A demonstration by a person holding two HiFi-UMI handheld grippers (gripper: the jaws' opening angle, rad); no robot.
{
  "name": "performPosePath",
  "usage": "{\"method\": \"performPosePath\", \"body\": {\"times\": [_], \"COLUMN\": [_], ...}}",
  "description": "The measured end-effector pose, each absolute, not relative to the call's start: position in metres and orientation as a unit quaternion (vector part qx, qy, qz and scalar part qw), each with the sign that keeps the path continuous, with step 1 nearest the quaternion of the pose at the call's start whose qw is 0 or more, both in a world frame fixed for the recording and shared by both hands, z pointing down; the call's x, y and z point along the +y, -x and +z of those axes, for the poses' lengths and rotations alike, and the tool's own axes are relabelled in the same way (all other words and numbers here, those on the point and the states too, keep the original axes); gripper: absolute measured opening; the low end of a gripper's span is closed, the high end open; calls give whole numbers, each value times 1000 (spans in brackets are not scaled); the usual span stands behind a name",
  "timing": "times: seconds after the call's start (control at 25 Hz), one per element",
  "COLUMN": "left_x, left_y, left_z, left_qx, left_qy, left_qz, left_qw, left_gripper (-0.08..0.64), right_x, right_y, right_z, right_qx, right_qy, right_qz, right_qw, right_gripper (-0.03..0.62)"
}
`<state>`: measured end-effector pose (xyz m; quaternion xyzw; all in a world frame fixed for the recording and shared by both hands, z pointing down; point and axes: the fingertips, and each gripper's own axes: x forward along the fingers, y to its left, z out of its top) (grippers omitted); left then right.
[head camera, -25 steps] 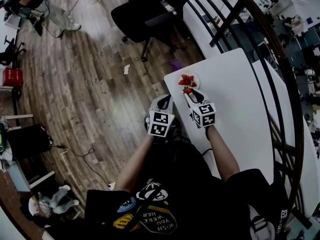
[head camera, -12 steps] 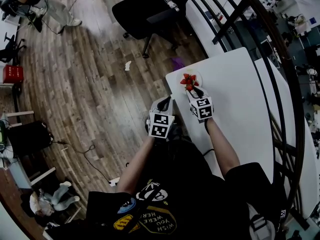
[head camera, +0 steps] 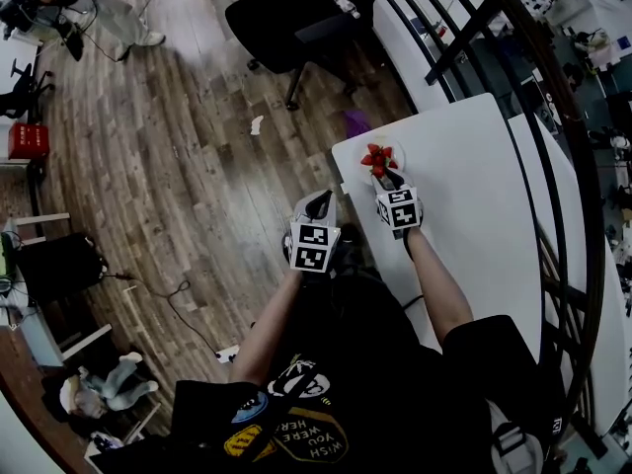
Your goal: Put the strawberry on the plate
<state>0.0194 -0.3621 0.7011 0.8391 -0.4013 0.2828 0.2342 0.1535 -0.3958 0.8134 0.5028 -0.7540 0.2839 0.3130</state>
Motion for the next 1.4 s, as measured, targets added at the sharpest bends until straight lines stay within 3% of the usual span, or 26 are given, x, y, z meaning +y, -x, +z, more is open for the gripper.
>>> {"method": "performPosePath", "body": {"times": [0.56,1.04,1.4], "left_x": [-361,-357,-339], "left_y": [-10,-12,-38], "left_z": [699,689,638], "left_qx": [-410,-404,-388], "left_qy": [-831,-838,-867], "left_qz": [289,279,243], "left_qw": [241,238,196], "left_gripper": [5,5,5], "right_x": [-396,-389,-337], "right_y": [-153,-157,-176], "right_z": [835,766,653], "right_qx": [-742,-752,-759], "right_qy": [-499,-543,-594], "right_qz": [268,250,197], "right_qw": [359,278,179], "right_gripper": [137,141,68]}}
